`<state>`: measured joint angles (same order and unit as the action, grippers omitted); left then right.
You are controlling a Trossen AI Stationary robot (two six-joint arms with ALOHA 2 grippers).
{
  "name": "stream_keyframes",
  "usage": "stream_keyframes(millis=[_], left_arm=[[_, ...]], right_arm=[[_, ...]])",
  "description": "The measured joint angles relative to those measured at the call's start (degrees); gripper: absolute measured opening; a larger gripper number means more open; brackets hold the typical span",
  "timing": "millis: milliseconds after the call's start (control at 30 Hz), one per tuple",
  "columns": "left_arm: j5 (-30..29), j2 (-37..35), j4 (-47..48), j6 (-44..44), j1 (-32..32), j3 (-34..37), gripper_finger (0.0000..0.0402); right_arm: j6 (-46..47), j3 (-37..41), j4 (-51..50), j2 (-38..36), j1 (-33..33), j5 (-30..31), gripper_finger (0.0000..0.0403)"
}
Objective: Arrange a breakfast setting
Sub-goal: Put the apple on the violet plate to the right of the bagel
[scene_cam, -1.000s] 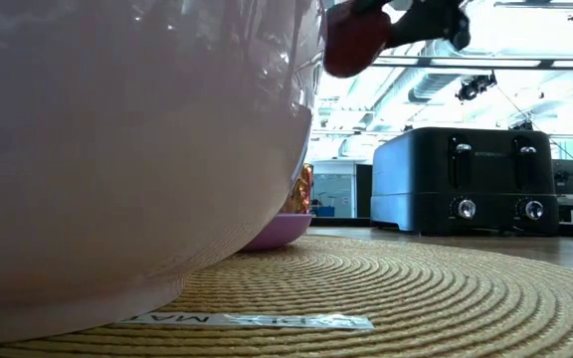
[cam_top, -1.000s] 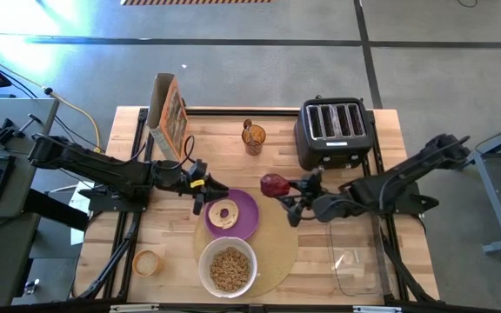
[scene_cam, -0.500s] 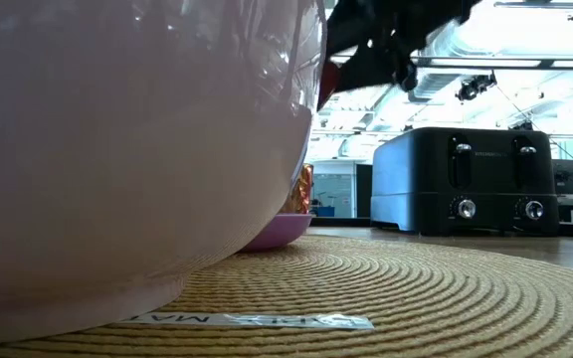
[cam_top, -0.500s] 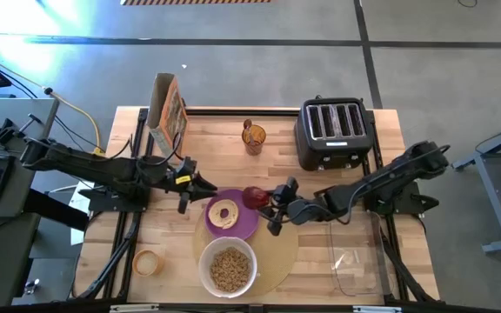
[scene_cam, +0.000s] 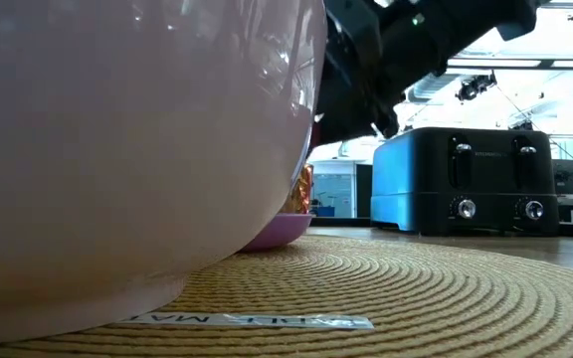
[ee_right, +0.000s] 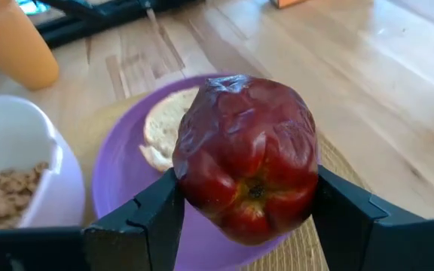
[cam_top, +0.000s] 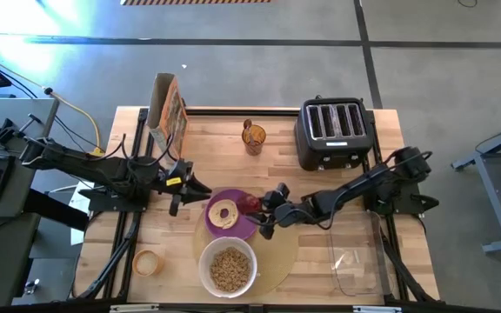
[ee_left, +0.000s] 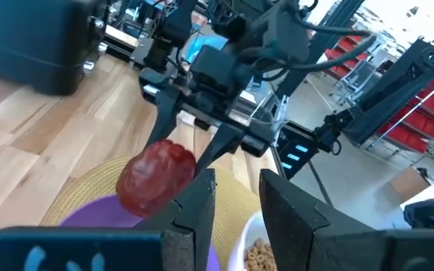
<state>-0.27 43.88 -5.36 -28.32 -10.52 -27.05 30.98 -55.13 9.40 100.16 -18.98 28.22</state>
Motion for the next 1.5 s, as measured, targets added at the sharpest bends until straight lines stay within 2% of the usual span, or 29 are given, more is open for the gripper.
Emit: stream_keyframes(millis=[500, 867, 1167, 1500], left_arm=[[-0.4, 0.0, 0.0, -1.6, -0.1, 0.0, 0.0095], [-0.4, 0.0, -0.1, -2.5, -0.1, 0.0, 0.0095], [-0.4, 0.0, 0.0, -2.2, -0.1, 0.0, 0.0095], [-0.4, 0.0, 0.1, -1.7, -0.1, 0.0, 0.0095]], right_arm=[[0.0, 0.0, 1.9, 5.6, 0.0, -3.0, 0.0214], [0.2, 0.0, 2.6, 5.7, 1.1, -3.9, 0.0215], [1.8, 0.0, 2.5, 5.7, 3.0, -7.3, 0.0259], [2.1, 0.0, 1.7, 5.6, 3.3, -8.4, 0.0287]])
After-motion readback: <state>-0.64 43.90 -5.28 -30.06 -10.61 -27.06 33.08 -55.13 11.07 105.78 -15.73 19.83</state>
